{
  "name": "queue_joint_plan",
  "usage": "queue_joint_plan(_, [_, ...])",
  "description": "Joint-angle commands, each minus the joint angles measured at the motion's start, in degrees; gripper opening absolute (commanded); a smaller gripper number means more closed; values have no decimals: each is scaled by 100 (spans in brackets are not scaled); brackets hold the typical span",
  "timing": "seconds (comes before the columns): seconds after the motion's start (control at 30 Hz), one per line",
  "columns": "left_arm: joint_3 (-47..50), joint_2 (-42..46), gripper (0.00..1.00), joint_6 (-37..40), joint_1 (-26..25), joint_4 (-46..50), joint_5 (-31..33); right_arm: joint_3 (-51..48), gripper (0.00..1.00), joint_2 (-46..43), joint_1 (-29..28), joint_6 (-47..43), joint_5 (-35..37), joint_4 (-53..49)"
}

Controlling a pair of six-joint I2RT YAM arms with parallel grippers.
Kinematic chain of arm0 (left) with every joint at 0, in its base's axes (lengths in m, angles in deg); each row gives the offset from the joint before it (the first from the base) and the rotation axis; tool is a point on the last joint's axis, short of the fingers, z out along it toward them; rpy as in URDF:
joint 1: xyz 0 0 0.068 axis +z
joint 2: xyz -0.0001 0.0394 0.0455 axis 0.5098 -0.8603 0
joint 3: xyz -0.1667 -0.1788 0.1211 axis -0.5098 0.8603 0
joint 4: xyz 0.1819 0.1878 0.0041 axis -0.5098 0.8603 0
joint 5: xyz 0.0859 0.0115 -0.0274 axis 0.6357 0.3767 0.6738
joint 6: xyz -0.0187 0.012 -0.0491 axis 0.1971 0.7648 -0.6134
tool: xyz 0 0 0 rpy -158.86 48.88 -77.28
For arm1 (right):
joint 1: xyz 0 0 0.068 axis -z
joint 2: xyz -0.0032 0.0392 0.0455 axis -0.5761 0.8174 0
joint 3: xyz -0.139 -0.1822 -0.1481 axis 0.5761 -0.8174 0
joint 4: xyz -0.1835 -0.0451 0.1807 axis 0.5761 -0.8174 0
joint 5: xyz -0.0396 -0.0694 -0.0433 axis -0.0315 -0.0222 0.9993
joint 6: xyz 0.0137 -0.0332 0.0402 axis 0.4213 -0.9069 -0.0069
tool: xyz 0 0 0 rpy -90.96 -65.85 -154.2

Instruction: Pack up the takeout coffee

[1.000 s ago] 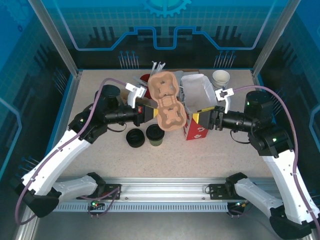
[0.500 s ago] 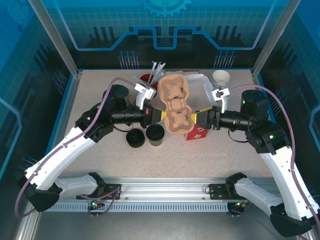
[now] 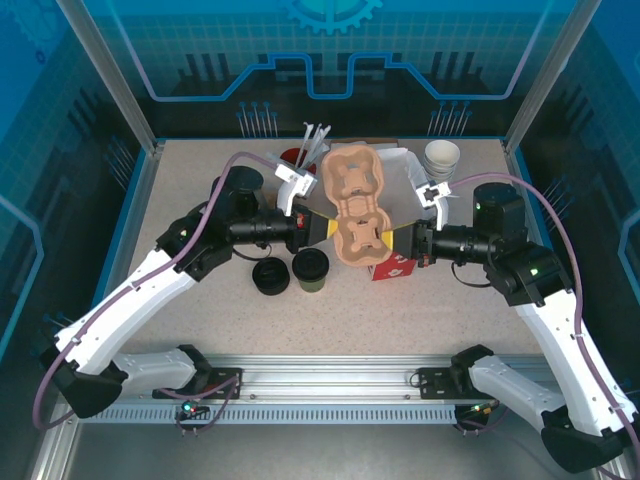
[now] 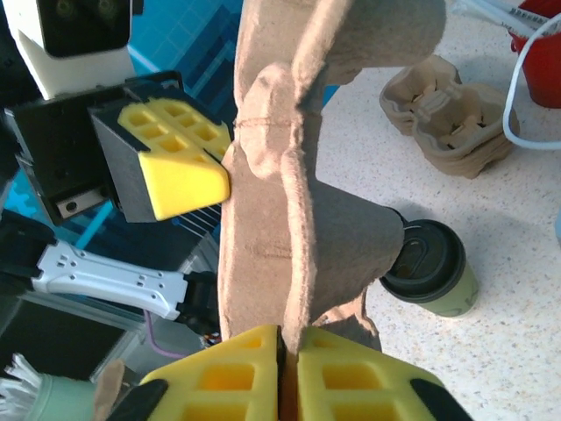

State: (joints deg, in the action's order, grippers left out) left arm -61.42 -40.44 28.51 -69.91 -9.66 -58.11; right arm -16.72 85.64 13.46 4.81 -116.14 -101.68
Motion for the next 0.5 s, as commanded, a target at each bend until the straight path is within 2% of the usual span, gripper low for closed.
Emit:
queue_joint_plan(0.0, [-254,-64,0,119,-59,-138,-6,104,0,15,-65,-98,14,-53])
queue_joint_plan(0.1, [-347,-32,31,431,-63,-17,-45,242,0,6,-48,-109,321,-293])
queue_joint_plan(0.2, [-487,28,47,804,-65,176,216,399,0,24,0,-90,472,-531])
queue_joint_plan(0.33, [-818,-43,54,1348,-67,534,625,650,0,147,87,-41,548,-923])
queue_joint_plan(0.47, [-1462,-392,57,2031,-70,1113,761,1090,0,437,142,-85,397,-1508])
